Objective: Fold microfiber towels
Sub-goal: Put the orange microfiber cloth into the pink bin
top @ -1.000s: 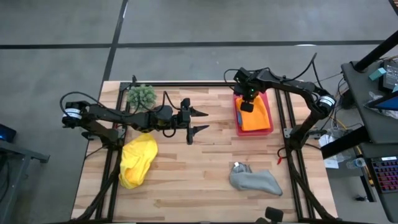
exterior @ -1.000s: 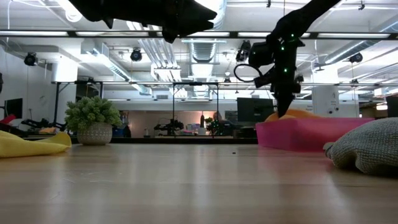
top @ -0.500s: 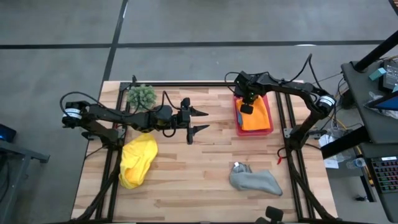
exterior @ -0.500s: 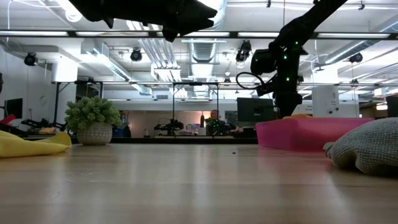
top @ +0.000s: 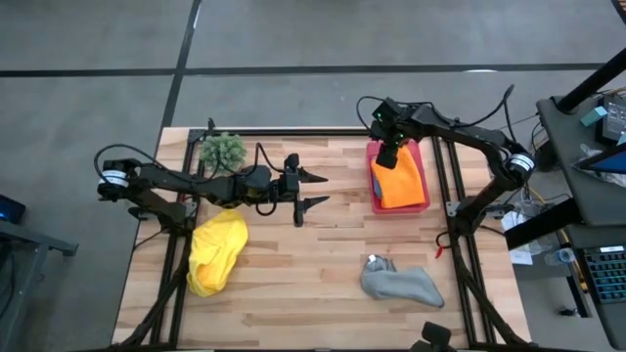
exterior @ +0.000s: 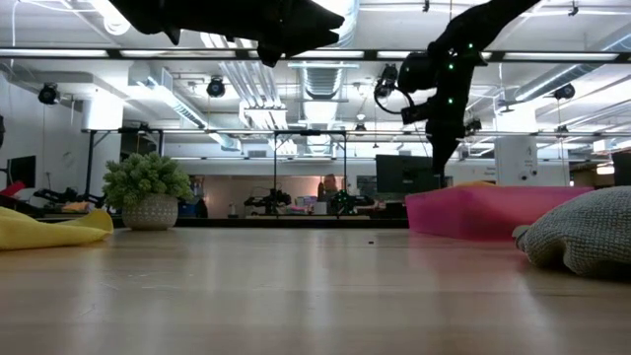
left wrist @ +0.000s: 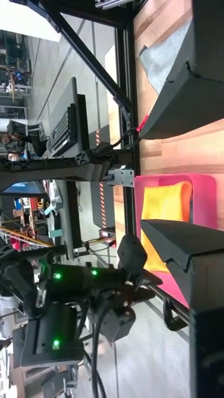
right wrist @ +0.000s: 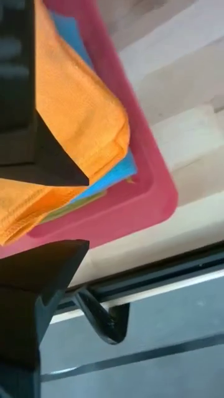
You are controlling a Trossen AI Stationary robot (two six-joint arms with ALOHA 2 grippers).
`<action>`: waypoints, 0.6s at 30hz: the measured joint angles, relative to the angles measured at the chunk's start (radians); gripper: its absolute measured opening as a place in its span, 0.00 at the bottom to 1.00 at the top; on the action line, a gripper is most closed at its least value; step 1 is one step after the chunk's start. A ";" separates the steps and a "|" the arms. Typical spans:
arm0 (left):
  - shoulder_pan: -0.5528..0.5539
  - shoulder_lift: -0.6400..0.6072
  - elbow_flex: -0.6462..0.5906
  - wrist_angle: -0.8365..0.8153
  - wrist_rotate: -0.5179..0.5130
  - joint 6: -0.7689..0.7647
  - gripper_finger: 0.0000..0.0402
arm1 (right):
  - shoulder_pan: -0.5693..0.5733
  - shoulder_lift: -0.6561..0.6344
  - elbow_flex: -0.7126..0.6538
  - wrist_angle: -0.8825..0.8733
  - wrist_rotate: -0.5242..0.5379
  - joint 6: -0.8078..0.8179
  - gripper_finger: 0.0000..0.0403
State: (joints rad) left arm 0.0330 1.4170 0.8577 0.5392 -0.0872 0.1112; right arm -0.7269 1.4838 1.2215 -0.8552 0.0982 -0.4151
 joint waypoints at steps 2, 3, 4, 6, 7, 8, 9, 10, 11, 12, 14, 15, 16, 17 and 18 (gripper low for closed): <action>0.000 0.000 0.000 0.000 0.000 0.000 0.51 | 0.000 0.000 0.000 -0.012 -0.001 0.000 0.37; 0.000 0.000 0.000 0.000 0.000 0.000 0.51 | 0.000 0.001 0.000 -0.016 -0.006 0.003 0.37; 0.000 0.000 0.000 -0.001 0.000 0.000 0.51 | 0.000 0.002 0.000 -0.017 -0.026 0.004 0.38; 0.000 0.000 0.000 -0.001 0.000 0.000 0.51 | -0.001 0.005 -0.001 -0.015 -0.094 0.005 0.39; 0.000 0.000 0.000 -0.001 0.000 0.000 0.51 | 0.000 0.005 -0.004 -0.012 -0.132 -0.001 0.40; 0.000 0.000 0.000 -0.001 0.000 0.000 0.51 | 0.000 0.005 -0.008 -0.007 -0.170 -0.017 0.40; 0.000 0.000 0.000 -0.001 0.000 0.000 0.51 | 0.001 0.005 -0.012 0.001 -0.193 -0.030 0.40; 0.000 0.000 0.000 -0.001 0.000 0.000 0.51 | 0.002 0.005 -0.014 0.009 -0.208 -0.044 0.40; 0.000 0.000 0.000 -0.001 0.000 0.000 0.51 | 0.002 0.005 -0.019 0.019 -0.212 -0.053 0.40; 0.000 0.000 0.000 -0.001 0.000 0.000 0.51 | 0.002 0.005 -0.025 0.027 -0.212 -0.062 0.40; 0.000 0.000 0.000 -0.001 0.000 0.000 0.51 | 0.002 0.006 -0.042 0.047 -0.212 -0.081 0.40; 0.000 0.000 0.000 -0.001 0.000 0.000 0.51 | 0.001 0.006 -0.052 0.059 -0.212 -0.090 0.40; 0.000 0.000 0.000 -0.001 0.000 0.000 0.51 | 0.001 0.006 -0.062 0.068 -0.214 -0.102 0.40; 0.000 0.000 0.000 -0.001 0.000 0.000 0.51 | 0.002 0.006 -0.072 0.074 -0.223 -0.113 0.40; 0.000 0.000 0.000 -0.002 0.000 0.000 0.51 | 0.002 0.006 -0.084 0.083 -0.232 -0.125 0.40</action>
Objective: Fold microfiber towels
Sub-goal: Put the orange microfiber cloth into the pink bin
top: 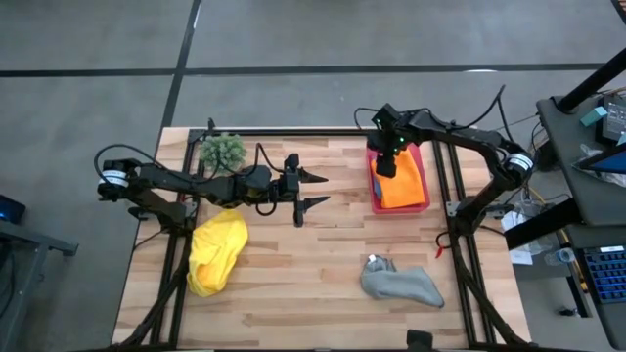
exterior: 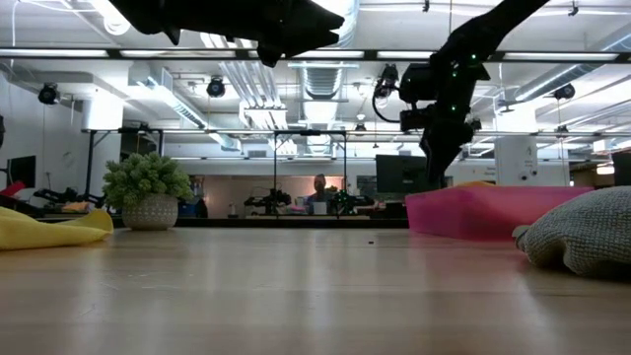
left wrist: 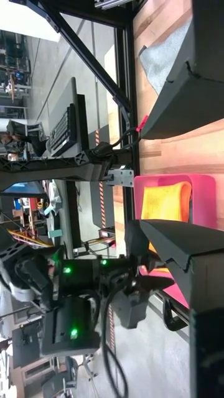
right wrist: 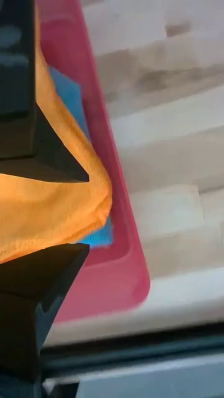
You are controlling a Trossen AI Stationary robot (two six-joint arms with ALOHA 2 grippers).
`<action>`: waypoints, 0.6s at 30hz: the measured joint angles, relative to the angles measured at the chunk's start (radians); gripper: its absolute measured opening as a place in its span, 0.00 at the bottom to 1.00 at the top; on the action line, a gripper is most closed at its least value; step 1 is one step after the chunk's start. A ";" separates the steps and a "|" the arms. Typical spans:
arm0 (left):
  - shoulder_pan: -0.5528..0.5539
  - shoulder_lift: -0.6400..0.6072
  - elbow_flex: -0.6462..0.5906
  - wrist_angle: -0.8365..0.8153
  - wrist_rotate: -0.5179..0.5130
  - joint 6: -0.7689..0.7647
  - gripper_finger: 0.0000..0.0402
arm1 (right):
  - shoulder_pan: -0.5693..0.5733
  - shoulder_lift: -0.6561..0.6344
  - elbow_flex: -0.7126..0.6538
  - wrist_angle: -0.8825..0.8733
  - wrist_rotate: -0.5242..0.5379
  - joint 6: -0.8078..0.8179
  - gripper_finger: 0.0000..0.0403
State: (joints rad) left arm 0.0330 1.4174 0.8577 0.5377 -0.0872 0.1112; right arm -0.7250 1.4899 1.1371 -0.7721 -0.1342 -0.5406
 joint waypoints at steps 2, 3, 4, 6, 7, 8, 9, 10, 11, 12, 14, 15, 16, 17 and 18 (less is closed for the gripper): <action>0.000 0.000 0.000 0.000 0.000 0.000 0.51 | 0.000 0.000 -0.023 0.023 -0.005 -0.003 0.40; 0.000 0.000 0.000 0.000 0.000 0.000 0.51 | 0.000 0.000 -0.034 0.038 -0.005 -0.003 0.40; 0.000 0.000 0.000 0.000 0.000 0.000 0.51 | 0.000 0.000 -0.047 0.058 -0.005 -0.003 0.39; 0.000 0.000 0.000 0.001 0.000 0.000 0.51 | 0.000 0.000 -0.068 0.088 -0.005 -0.007 0.38; 0.000 0.000 0.000 0.001 0.000 0.000 0.51 | 0.000 0.000 -0.079 0.103 -0.004 -0.011 0.38; 0.000 0.000 0.000 0.002 0.000 0.000 0.51 | 0.000 0.000 -0.088 0.115 -0.003 -0.011 0.38; 0.000 0.000 0.000 0.002 0.000 0.000 0.51 | 0.000 0.000 -0.095 0.130 0.001 -0.011 0.38; 0.000 0.000 0.000 0.002 0.000 0.000 0.51 | 0.000 0.000 -0.101 0.143 0.002 -0.011 0.37; 0.000 0.000 0.000 0.002 0.000 0.000 0.51 | 0.000 0.000 -0.109 0.152 0.003 -0.011 0.37; 0.000 0.000 0.000 0.002 0.000 0.000 0.51 | 0.000 0.000 -0.116 0.157 0.003 -0.011 0.37; 0.000 0.000 0.000 0.003 0.000 0.001 0.51 | 0.000 0.000 -0.129 0.167 0.003 -0.012 0.37; 0.000 0.000 0.000 0.003 0.000 0.001 0.51 | 0.000 0.000 -0.135 0.169 0.003 -0.012 0.37; 0.000 0.000 0.000 0.003 0.000 0.000 0.51 | 0.000 0.000 -0.140 0.169 0.003 -0.011 0.35; 0.000 0.000 0.000 0.003 0.000 0.001 0.51 | 0.000 0.000 -0.144 0.169 0.003 -0.010 0.34; 0.000 0.000 0.000 0.003 0.000 0.001 0.51 | 0.000 0.000 -0.147 0.169 0.003 -0.006 0.31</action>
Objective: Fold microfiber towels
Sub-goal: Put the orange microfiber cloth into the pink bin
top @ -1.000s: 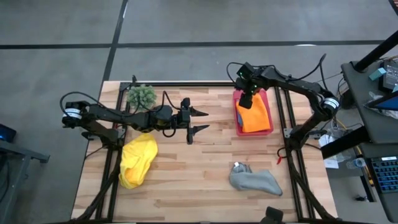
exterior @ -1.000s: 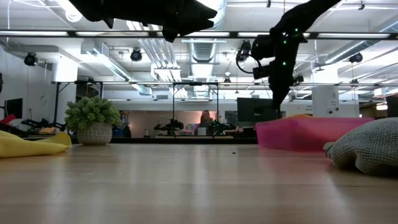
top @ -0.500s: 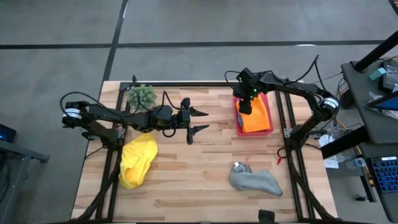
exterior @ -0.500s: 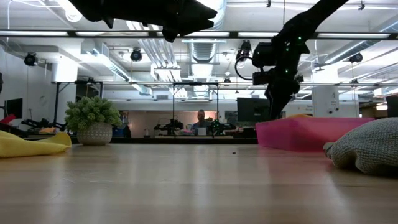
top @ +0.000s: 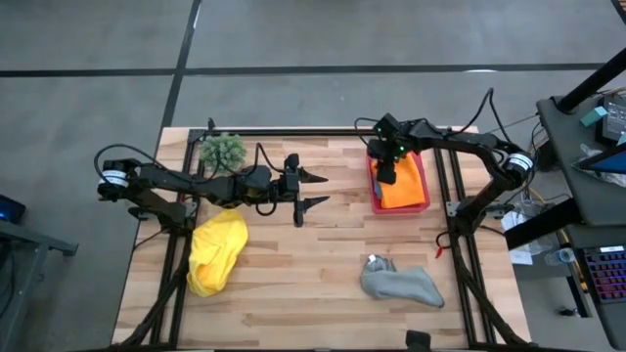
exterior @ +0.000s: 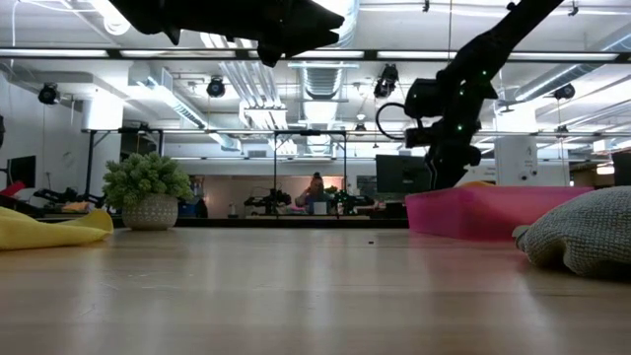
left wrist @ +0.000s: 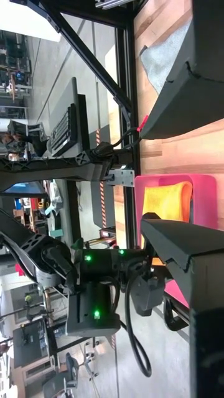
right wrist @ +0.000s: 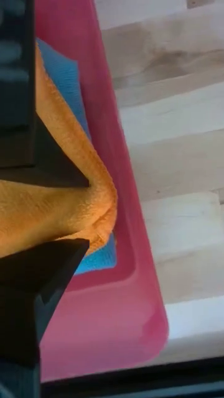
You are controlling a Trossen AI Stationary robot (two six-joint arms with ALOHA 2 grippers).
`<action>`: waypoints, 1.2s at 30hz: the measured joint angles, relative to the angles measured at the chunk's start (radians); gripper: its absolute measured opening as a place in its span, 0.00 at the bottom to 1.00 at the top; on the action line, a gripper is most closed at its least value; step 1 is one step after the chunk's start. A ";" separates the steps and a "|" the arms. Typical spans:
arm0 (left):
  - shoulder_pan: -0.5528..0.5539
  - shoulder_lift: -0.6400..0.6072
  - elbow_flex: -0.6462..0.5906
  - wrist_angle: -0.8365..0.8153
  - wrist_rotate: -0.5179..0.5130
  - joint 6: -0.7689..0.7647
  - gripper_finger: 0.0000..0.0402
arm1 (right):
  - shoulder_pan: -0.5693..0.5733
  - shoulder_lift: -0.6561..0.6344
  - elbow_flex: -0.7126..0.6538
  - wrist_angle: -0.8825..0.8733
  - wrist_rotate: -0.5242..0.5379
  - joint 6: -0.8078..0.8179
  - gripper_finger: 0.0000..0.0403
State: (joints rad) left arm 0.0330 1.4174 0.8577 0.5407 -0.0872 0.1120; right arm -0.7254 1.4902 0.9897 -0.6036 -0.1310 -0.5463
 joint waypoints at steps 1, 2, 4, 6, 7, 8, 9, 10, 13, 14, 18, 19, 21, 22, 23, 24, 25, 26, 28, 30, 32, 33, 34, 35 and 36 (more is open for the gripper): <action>0.000 0.000 0.000 0.000 0.000 0.000 0.51 | 0.000 0.000 -0.002 0.000 0.000 0.002 0.28; 0.000 0.000 0.000 0.000 0.000 0.000 0.51 | 0.000 0.000 -0.003 0.001 0.000 0.002 0.25; 0.000 0.000 0.000 0.000 0.000 0.000 0.51 | 0.000 0.000 -0.001 0.002 0.000 0.003 0.16; 0.000 0.000 0.000 0.000 0.000 0.000 0.51 | 0.000 0.000 0.006 0.001 0.000 0.007 0.07; 0.000 0.000 0.000 0.000 0.000 0.000 0.51 | 0.000 0.000 0.012 0.003 0.000 0.008 0.05; 0.000 0.000 0.000 0.000 0.000 0.000 0.51 | 0.000 0.000 0.017 0.004 0.000 0.012 0.04; 0.000 0.000 0.000 0.000 0.000 0.000 0.51 | 0.000 0.000 0.023 0.004 0.000 0.019 0.03; 0.000 0.000 0.000 0.000 0.000 0.000 0.51 | -0.001 0.000 0.030 0.003 0.000 0.024 0.03; 0.000 0.000 0.000 0.000 0.000 0.000 0.51 | -0.002 0.000 0.050 0.011 0.034 0.040 0.02; 0.000 0.000 0.000 0.000 0.000 0.000 0.51 | -0.002 0.000 0.057 0.012 0.060 0.045 0.02; 0.000 0.000 0.000 0.000 0.000 0.000 0.51 | -0.002 0.000 0.064 0.018 0.128 0.074 0.02; 0.000 0.000 0.000 0.000 0.000 0.000 0.51 | -0.002 0.000 0.063 0.018 0.132 0.081 0.02; 0.000 0.000 0.000 0.000 0.000 0.000 0.51 | -0.002 0.000 0.050 0.025 0.132 0.090 0.02; 0.000 0.000 0.000 0.000 0.000 0.000 0.51 | -0.002 0.000 0.038 0.038 0.132 0.095 0.02; 0.000 0.000 0.000 0.000 0.000 0.000 0.51 | -0.002 0.000 0.024 0.058 0.132 0.104 0.02; 0.000 0.000 0.000 0.000 0.000 0.000 0.51 | -0.002 0.000 0.013 0.075 0.133 0.107 0.02; 0.000 0.000 0.000 0.000 0.000 0.000 0.51 | -0.002 0.000 0.002 0.092 0.138 0.109 0.02; 0.000 0.000 0.000 0.000 0.000 0.000 0.51 | -0.002 0.000 -0.007 0.100 0.149 0.108 0.02; 0.000 0.000 0.000 0.000 0.000 0.000 0.51 | -0.002 0.000 -0.015 0.106 0.157 0.111 0.02; 0.000 0.000 0.000 0.000 0.000 0.000 0.51 | -0.002 0.000 -0.016 0.109 0.155 0.118 0.03; 0.000 0.000 0.000 0.000 0.000 0.000 0.51 | -0.002 0.000 -0.016 0.109 0.153 0.120 0.05; 0.000 0.000 0.000 0.000 0.000 0.000 0.51 | -0.002 0.000 -0.016 0.108 0.153 0.127 0.07; 0.000 0.000 0.000 0.000 0.000 0.000 0.51 | -0.002 0.000 -0.016 0.108 0.153 0.132 0.09; 0.000 0.000 0.000 0.001 0.000 0.000 0.51 | -0.002 0.000 -0.015 0.108 0.153 0.139 0.11; 0.000 0.000 0.000 0.001 0.000 0.000 0.51 | -0.002 0.000 -0.013 0.106 0.153 0.144 0.13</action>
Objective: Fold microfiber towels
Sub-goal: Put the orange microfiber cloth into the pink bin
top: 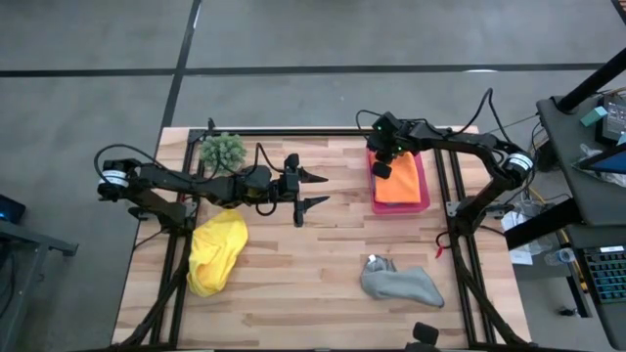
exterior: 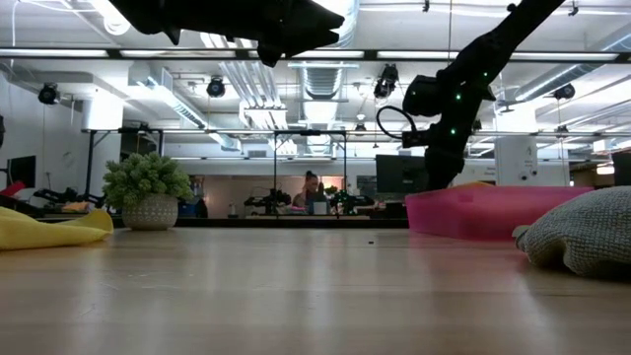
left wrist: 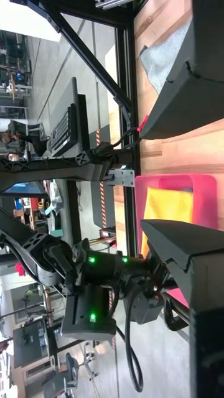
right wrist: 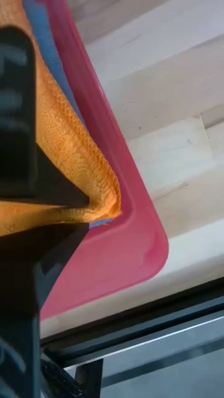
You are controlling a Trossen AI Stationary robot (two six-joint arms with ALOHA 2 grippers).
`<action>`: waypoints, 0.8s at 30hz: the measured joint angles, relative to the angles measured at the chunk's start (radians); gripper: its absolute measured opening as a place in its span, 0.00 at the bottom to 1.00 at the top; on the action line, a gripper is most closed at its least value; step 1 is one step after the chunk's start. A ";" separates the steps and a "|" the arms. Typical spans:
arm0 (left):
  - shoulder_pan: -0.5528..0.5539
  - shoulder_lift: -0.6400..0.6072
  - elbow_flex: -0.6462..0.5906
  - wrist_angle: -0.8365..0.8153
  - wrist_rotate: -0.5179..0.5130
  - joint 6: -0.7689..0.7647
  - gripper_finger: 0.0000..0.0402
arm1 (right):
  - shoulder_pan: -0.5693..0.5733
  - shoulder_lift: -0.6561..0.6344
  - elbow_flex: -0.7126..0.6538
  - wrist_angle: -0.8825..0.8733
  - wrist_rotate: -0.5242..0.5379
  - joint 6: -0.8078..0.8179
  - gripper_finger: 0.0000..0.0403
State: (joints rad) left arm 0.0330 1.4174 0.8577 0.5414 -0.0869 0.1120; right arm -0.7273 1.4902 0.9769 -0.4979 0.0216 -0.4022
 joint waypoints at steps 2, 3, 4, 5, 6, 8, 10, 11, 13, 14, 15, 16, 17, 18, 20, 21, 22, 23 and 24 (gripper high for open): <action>0.000 0.000 0.000 0.000 0.000 0.000 0.51 | 0.000 0.000 0.010 -0.019 0.000 0.001 0.18; 0.000 0.000 0.000 0.000 0.000 0.000 0.51 | 0.000 0.000 0.018 -0.033 0.001 0.002 0.20; 0.000 0.000 0.000 0.000 0.000 0.000 0.51 | 0.000 -0.001 0.028 -0.047 0.003 0.005 0.22; 0.000 0.000 0.000 0.000 0.000 0.000 0.51 | 0.000 -0.002 0.040 -0.061 0.004 0.012 0.24; 0.000 0.000 0.000 0.000 0.000 0.000 0.51 | 0.000 -0.003 0.053 -0.080 0.004 0.014 0.26; 0.000 0.000 0.000 0.000 0.000 0.000 0.51 | 0.000 -0.003 0.082 -0.120 0.004 0.025 0.30; 0.000 0.000 0.000 0.000 0.000 0.000 0.51 | 0.000 -0.003 0.112 -0.162 0.004 0.042 0.34; 0.000 0.000 0.000 0.000 0.000 0.000 0.51 | 0.000 -0.003 0.126 -0.183 0.005 0.050 0.36; 0.000 0.000 0.000 0.000 0.000 0.000 0.51 | 0.000 -0.003 0.157 -0.230 0.005 0.070 0.39; 0.000 0.000 0.000 0.000 0.000 0.000 0.51 | 0.000 -0.003 0.174 -0.262 0.005 0.078 0.41; 0.000 0.000 0.000 0.000 0.000 0.000 0.51 | -0.004 -0.003 0.192 -0.294 0.006 0.089 0.43; 0.000 0.000 0.000 0.000 0.000 0.000 0.51 | -0.008 -0.003 0.210 -0.325 0.005 0.103 0.44; 0.000 0.000 0.000 0.000 0.000 0.000 0.51 | -0.016 -0.003 0.227 -0.353 0.006 0.123 0.45; 0.000 0.000 0.000 0.000 0.000 0.000 0.51 | -0.028 -0.003 0.241 -0.376 0.006 0.142 0.46; 0.000 0.000 0.000 -0.001 0.000 0.000 0.51 | -0.059 -0.003 0.262 -0.427 0.011 0.184 0.48; 0.000 0.000 0.000 -0.001 0.000 0.000 0.51 | -0.077 -0.003 0.270 -0.458 0.015 0.205 0.48; 0.000 0.000 0.000 -0.001 0.000 0.000 0.51 | -0.096 -0.003 0.276 -0.491 0.017 0.223 0.48; 0.000 0.000 0.000 -0.002 0.000 0.000 0.51 | -0.115 -0.004 0.279 -0.515 0.019 0.239 0.48; 0.000 0.000 0.000 -0.003 0.000 0.000 0.51 | -0.131 -0.004 0.279 -0.533 0.026 0.257 0.49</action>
State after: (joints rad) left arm 0.0326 1.4174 0.8574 0.5387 -0.0868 0.1120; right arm -0.8583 1.4867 1.2556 -1.0311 0.0475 -0.1448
